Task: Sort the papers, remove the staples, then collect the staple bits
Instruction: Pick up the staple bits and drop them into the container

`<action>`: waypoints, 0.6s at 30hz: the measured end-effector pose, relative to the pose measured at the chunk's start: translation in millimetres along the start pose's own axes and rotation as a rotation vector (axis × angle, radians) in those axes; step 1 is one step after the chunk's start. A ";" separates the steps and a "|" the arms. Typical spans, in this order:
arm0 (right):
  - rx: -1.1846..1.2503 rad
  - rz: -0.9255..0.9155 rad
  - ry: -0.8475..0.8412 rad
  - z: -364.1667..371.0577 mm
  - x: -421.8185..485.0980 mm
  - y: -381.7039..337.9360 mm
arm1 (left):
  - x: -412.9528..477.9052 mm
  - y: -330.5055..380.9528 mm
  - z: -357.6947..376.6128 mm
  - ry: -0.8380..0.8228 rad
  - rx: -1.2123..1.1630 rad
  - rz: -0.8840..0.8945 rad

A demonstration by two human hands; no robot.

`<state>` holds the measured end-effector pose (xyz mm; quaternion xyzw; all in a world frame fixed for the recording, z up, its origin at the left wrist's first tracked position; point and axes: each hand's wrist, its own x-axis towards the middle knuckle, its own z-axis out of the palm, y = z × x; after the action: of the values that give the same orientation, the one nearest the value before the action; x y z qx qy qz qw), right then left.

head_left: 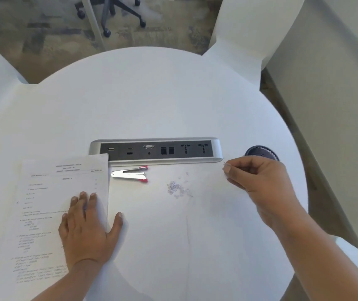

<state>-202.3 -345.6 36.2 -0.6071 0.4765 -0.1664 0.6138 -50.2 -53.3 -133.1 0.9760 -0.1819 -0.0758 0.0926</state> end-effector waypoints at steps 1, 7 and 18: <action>0.007 -0.015 0.024 -9.5 0.6 -4.9 | 0.3 0.2 0.1 0.001 -0.004 0.000; -0.251 -0.042 0.215 -63.6 26.1 -7.2 | 2.3 1.9 1.9 0.023 -0.039 0.001; -0.715 -0.169 0.323 -80.5 52.8 8.1 | 1.7 7.2 0.9 0.043 -0.072 -0.010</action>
<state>-242.8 -432.5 24.1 -0.7856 0.5430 -0.1331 0.2651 -51.2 -60.7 -132.7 0.9743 -0.1722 -0.0618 0.1311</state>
